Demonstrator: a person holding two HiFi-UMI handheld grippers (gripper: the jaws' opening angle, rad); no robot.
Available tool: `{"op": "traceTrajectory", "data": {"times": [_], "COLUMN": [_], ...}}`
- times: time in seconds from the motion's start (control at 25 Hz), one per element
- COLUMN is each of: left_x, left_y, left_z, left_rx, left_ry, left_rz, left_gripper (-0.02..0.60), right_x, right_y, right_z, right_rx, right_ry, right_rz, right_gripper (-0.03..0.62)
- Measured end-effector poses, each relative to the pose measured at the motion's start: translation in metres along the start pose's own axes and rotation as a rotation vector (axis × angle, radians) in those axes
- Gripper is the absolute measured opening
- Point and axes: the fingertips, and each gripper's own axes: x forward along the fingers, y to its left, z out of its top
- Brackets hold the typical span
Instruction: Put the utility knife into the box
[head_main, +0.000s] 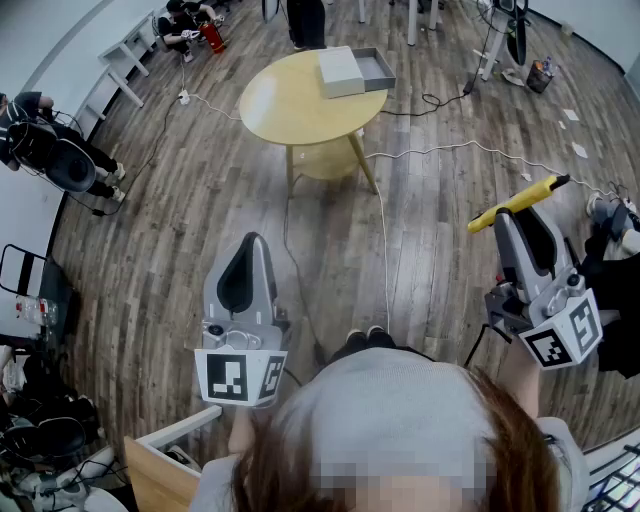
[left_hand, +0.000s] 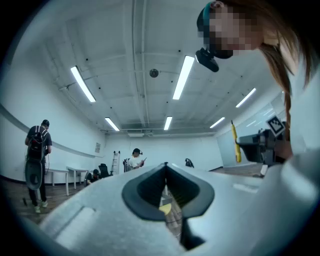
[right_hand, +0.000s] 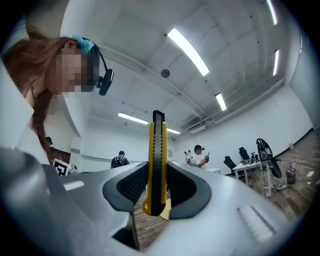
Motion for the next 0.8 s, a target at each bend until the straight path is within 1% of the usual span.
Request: {"op": "traceTrajectory", "data": {"times": [0.2, 0.48, 0.64, 0.8], "left_x": [-0.002, -0.005, -0.005, -0.004], "left_y": [-0.002, -0.002, -0.001, -0.002], "left_z": [0.002, -0.004, -0.006, -0.009], "left_rx": [-0.003, -0.006, -0.005, -0.005], "left_ry": [-0.006, 0.016, 0.020, 0.028], "left_rz": [0.004, 0.005, 0.006, 0.011], "left_gripper": [-0.006, -0.006, -0.006, -0.006], "right_x": [0.000, 0.011, 0.012, 0.014], "right_y": [0.001, 0.012, 0.014, 0.010], "right_z": [-0.002, -0.016, -0.014, -0.009], "right_rx": [0.005, 0.051, 0.059, 0.073], "right_ry": [0.006, 0.037, 0.022, 0.007], "right_rz": [0.005, 0.041, 0.069, 0.071], "right_gripper": [0.123, 0.123, 0.123, 0.123]}}
